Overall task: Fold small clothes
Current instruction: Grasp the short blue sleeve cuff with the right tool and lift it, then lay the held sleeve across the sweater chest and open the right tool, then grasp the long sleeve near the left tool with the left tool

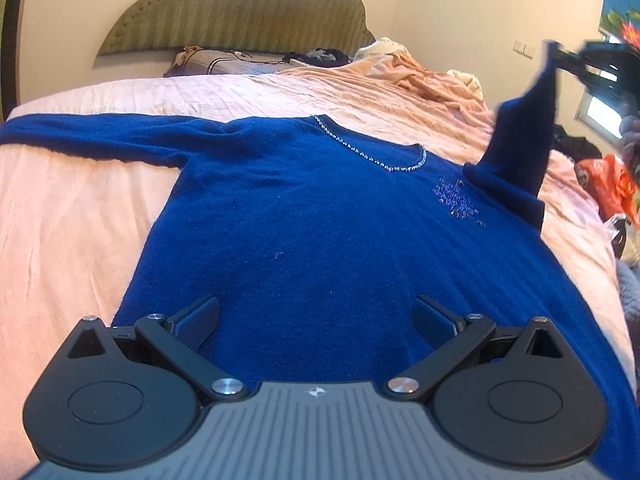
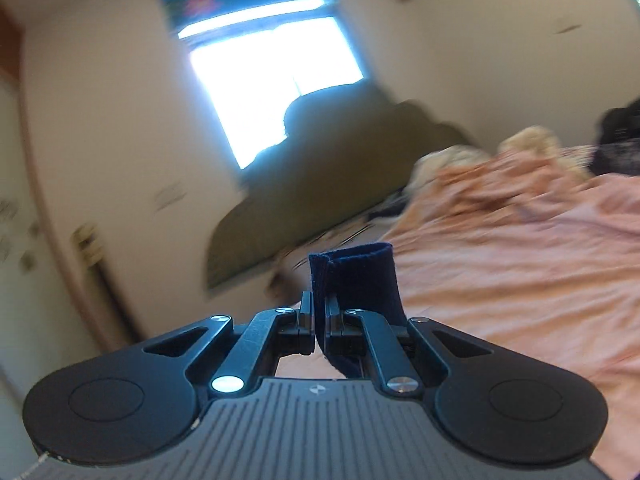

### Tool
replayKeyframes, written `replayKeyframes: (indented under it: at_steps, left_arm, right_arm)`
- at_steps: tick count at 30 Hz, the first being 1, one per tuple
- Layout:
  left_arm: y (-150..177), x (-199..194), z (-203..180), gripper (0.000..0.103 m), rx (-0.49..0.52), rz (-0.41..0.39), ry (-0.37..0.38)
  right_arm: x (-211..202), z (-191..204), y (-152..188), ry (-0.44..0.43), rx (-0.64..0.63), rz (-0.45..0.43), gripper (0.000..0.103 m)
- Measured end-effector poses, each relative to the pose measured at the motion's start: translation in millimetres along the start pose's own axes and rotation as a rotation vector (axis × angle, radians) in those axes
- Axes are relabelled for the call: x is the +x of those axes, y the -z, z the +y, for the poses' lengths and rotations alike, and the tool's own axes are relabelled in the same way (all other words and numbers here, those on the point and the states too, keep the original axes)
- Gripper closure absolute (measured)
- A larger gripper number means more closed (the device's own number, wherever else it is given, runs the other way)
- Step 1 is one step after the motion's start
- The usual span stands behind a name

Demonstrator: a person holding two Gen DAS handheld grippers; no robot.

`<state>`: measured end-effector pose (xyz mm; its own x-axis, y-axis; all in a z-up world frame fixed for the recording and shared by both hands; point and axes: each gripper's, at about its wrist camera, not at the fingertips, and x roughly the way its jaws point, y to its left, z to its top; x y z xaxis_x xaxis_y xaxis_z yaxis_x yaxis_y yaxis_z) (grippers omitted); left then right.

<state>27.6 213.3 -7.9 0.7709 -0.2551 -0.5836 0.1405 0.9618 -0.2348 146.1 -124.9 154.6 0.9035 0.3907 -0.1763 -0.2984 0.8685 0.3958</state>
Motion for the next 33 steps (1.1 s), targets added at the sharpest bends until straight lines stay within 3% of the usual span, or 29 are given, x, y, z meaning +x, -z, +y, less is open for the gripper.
replayKeyframes:
  at_steps: [5, 8, 9, 13, 18, 20, 22, 24, 25, 29, 33]
  left_arm:
    - [0.0, -0.8, 3.1, 0.000, -0.018, -0.006, 0.014]
    - [0.4, -1.9, 6.7, 0.000, -0.035, -0.012, 0.028]
    - [0.1, -2.3, 8.0, 0.000, -0.039, -0.013, 0.033]
    - [-0.1, -2.6, 10.0, 0.000, -0.050, -0.018, 0.040]
    - [-3.1, -3.6, 10.2, 0.000, -0.046, -0.009, 0.038]
    - [-11.6, -4.4, 19.1, 0.000, -0.143, -0.040, 0.064]
    - [-27.9, 8.9, 35.3, 0.000, -0.311, -0.002, 0.114]
    - [-43.9, 27.5, 47.7, 0.000, -0.445, 0.048, 0.177]
    - [-51.8, 37.6, 52.4, 0.000, -0.502, 0.059, 0.214]
    - [-72.7, 73.6, 60.6, 0.000, -0.595, 0.082, 0.272]
    - [-76.2, 98.1, 58.2, 0.004, -0.613, 0.097, 0.254]
  right_arm:
    - [64.4, 77.3, 99.7, -0.050, -0.051, 0.202, 0.094]
    - [84.8, 98.5, 151.2, 0.038, -0.118, 0.292, 0.074]
    - [83.1, 101.7, 161.3, 0.039, -0.115, 0.322, 0.059]
    - [39.6, 75.9, 167.6, -0.023, 0.031, 0.276, 0.059]
    - [-15.7, 33.2, 175.6, 0.067, 0.090, 0.218, 0.060]
    - [-30.4, 22.4, 181.4, 0.094, 0.101, 0.199, 0.056]
    - [-36.0, 10.4, 186.6, 0.105, 0.190, 0.195, 0.054]
    - [-36.8, 4.9, 186.3, 0.088, 0.234, 0.177, 0.039]
    - [-36.2, 3.0, 186.3, 0.087, 0.243, 0.170, 0.038]
    - [-33.6, -4.6, 185.6, 0.062, 0.280, 0.166, 0.038]
    - [-33.5, -13.1, 184.9, 0.034, 0.317, 0.156, 0.038]
